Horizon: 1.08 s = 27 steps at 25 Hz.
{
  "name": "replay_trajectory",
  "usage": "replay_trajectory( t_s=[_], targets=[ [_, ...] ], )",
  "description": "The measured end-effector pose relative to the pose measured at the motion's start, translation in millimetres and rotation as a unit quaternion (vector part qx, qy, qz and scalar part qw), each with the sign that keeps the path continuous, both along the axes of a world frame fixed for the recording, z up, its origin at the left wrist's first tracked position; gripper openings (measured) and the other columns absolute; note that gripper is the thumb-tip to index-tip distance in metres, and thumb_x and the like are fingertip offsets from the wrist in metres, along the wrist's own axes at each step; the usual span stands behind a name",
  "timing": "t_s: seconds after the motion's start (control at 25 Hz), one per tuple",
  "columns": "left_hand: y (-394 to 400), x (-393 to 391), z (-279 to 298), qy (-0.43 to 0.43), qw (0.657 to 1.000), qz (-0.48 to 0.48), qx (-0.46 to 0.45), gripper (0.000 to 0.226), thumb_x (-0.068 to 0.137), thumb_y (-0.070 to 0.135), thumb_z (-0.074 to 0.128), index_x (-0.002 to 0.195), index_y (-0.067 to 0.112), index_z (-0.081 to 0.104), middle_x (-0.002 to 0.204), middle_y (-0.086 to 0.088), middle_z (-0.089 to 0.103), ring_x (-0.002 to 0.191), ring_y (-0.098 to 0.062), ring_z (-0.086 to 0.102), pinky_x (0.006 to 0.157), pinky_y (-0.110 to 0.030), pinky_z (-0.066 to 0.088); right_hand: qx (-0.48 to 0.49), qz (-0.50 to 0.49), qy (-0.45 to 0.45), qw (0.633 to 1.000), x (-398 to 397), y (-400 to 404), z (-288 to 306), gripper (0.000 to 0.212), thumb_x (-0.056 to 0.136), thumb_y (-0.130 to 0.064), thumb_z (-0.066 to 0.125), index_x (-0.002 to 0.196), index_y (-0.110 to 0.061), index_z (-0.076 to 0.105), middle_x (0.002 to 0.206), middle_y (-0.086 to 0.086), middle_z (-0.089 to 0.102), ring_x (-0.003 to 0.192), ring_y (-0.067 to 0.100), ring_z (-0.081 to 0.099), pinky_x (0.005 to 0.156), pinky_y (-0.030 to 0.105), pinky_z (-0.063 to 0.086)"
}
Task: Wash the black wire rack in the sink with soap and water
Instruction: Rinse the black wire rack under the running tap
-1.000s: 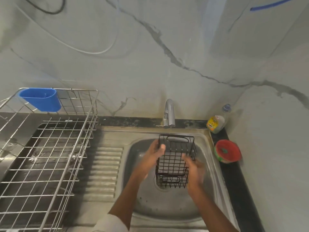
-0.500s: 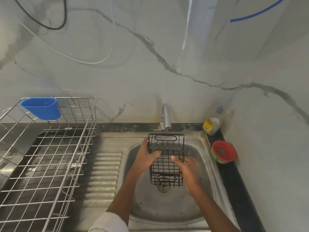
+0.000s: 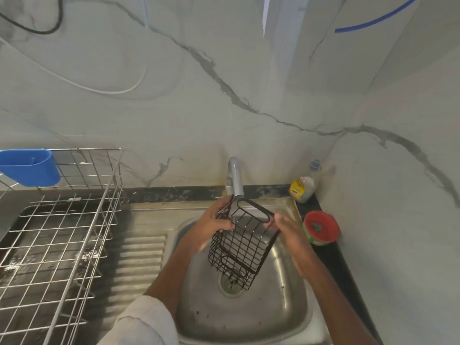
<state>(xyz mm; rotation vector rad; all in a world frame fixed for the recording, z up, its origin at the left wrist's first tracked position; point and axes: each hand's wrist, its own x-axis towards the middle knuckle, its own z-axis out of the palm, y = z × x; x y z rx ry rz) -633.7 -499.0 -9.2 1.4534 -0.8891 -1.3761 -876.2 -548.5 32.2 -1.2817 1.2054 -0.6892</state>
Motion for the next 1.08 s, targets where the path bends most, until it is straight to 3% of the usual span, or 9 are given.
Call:
replay_trajectory(
  t_s=[0.12,0.24,0.32,0.4,0.48,0.64,0.8,1.0,1.08],
  targets=[
    [-6,5,7,0.041,0.998,-0.032,0.019,0.079,0.071,0.001,0.077,0.139,0.036,0.062,0.13,-0.002,0.074,0.124,-0.028,0.067,0.107,-0.043,0.05,0.019,-0.015,0.004,1.0,10,-4,-6,0.027,0.109,-0.027,0.051,0.094,-0.012,0.068,0.077,0.007,0.065,0.078,0.021,0.069,0.086,0.041,0.056],
    [3,14,7,0.039,0.996,-0.074,0.038,0.062,0.093,-0.004,0.067,0.143,0.033,0.059,0.133,-0.001,0.074,0.124,-0.022,0.07,0.108,-0.04,0.05,0.026,-0.059,-0.015,0.998,20,2,-18,0.027,0.107,-0.022,0.054,0.087,-0.01,0.067,0.068,0.001,0.057,0.075,0.02,0.062,0.081,0.041,0.05],
    [21,10,2,0.031,0.999,-0.017,0.033,0.054,0.095,0.019,0.07,0.147,0.028,0.059,0.141,0.0,0.07,0.132,-0.023,0.065,0.12,-0.05,0.042,0.038,-0.097,-0.03,0.994,28,10,-24,0.026,0.107,-0.019,0.054,0.085,-0.011,0.067,0.063,-0.001,0.059,0.072,0.021,0.061,0.074,0.037,0.05],
    [43,-1,-8,0.034,0.997,0.059,0.033,0.075,0.083,0.049,0.072,0.153,0.029,0.053,0.153,0.005,0.06,0.141,-0.022,0.056,0.122,-0.049,0.039,0.044,-0.125,-0.024,0.991,34,16,-23,0.023,0.107,-0.017,0.052,0.09,-0.01,0.066,0.065,0.0,0.061,0.066,0.018,0.061,0.062,0.028,0.05],
    [63,-12,-14,0.02,0.996,0.08,0.036,0.094,0.068,0.06,0.072,0.155,0.031,0.048,0.159,0.007,0.05,0.143,-0.018,0.052,0.12,-0.046,0.042,0.037,-0.114,0.0,0.993,39,23,-23,0.021,0.108,-0.017,0.051,0.095,-0.01,0.065,0.073,0.004,0.064,0.064,0.015,0.063,0.052,0.022,0.05],
    [87,-27,-20,-0.014,1.0,0.003,0.024,0.082,0.076,0.02,0.081,0.148,0.041,0.048,0.151,0.02,0.056,0.133,-0.007,0.059,0.106,-0.032,0.05,0.03,-0.036,0.036,0.998,56,45,-22,0.017,0.106,-0.025,0.054,0.094,-0.019,0.065,0.083,0.006,0.073,0.083,0.03,0.073,0.077,0.05,0.062],
    [101,-38,-16,-0.044,0.997,0.067,0.002,0.095,0.086,-0.008,0.082,0.156,0.031,0.031,0.151,0.014,0.049,0.135,-0.008,0.054,0.086,-0.011,0.054,0.056,0.007,-0.011,0.998,64,63,-20,0.012,0.106,-0.022,0.055,0.1,-0.016,0.065,0.09,0.009,0.076,0.086,0.028,0.076,0.079,0.048,0.063],
    [99,-53,-8,-0.156,0.984,0.081,-0.03,0.089,0.09,0.001,0.081,0.159,0.031,0.032,0.145,0.016,0.055,0.125,0.003,0.061,0.101,-0.023,0.054,0.056,-0.015,-0.043,0.997,39,70,-8,0.014,0.108,-0.018,0.053,0.102,-0.011,0.063,0.086,0.008,0.075,0.072,0.014,0.075,0.054,0.02,0.054],
    [89,-58,-7,-0.186,0.979,0.076,-0.04,0.082,0.091,0.011,0.082,0.157,0.033,0.039,0.142,0.021,0.06,0.131,0.004,0.057,0.116,-0.04,0.048,0.066,-0.039,-0.056,0.995,30,67,-8,0.014,0.108,-0.019,0.053,0.099,-0.012,0.062,0.082,0.005,0.074,0.077,0.017,0.076,0.056,0.022,0.054]
  ],
)
